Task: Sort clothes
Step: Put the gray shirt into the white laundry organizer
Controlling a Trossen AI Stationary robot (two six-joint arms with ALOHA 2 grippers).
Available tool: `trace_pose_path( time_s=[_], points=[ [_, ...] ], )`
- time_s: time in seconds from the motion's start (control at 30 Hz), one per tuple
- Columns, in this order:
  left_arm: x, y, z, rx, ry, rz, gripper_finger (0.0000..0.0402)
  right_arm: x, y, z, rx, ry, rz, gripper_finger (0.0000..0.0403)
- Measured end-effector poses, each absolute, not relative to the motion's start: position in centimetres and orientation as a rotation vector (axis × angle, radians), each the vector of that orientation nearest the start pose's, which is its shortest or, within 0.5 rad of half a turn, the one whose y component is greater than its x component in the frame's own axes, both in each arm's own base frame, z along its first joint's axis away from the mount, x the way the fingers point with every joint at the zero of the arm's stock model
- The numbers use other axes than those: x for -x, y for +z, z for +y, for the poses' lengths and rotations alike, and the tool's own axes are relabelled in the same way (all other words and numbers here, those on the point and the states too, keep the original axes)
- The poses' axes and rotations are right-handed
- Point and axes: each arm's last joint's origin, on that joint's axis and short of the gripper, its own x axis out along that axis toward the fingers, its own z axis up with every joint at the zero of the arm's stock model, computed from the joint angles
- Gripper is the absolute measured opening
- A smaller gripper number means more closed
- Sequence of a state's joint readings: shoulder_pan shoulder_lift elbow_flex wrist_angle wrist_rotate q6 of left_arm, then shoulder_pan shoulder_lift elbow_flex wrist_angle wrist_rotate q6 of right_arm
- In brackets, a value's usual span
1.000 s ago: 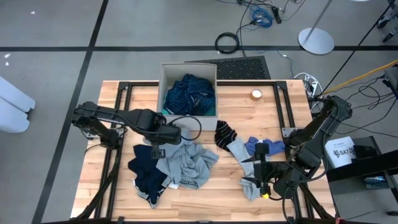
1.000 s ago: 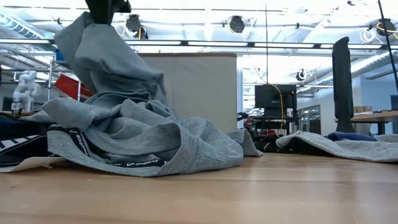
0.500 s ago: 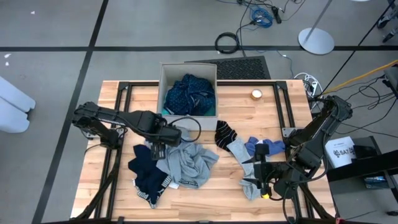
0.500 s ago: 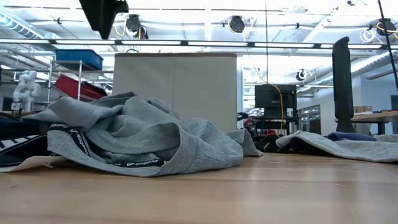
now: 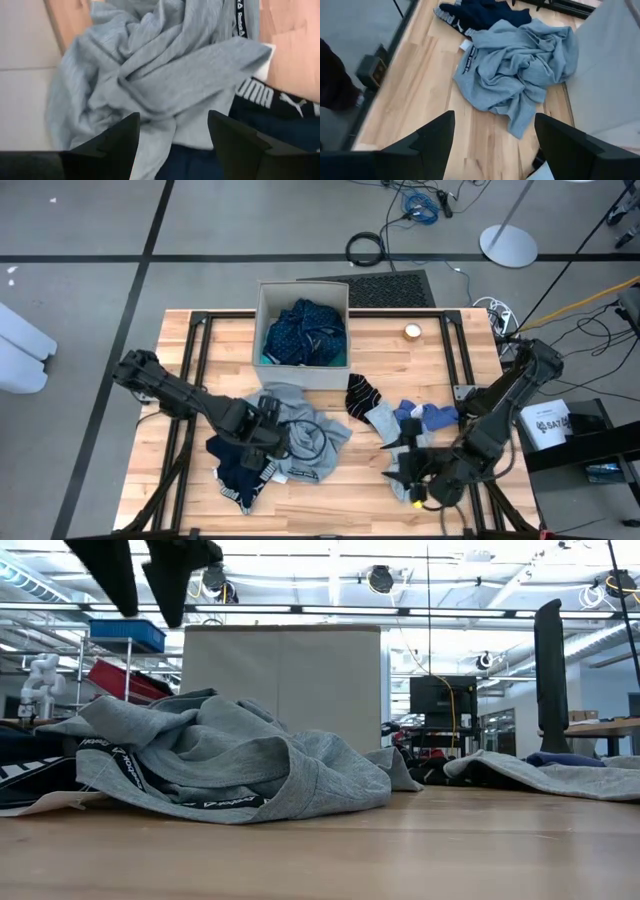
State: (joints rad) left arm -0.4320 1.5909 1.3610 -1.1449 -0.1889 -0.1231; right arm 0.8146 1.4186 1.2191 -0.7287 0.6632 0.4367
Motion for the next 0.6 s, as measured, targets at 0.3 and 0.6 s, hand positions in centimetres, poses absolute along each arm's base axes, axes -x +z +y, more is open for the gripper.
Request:
trace_pose_path(
  time_s=[0.3, 0.6],
  points=[
    [-28.6, 23.3, -11.1, -0.201, 0.001, 1.162, 0.0242, -27.2, 26.1, 19.2, 0.256, 0.034, 0.765, 0.0263],
    [-29.3, 22.0, -10.8, -0.298, -0.039, 1.144, 0.0242, -32.9, 21.0, 18.8, 0.294, 0.126, 0.752, 0.0263]
  ],
)
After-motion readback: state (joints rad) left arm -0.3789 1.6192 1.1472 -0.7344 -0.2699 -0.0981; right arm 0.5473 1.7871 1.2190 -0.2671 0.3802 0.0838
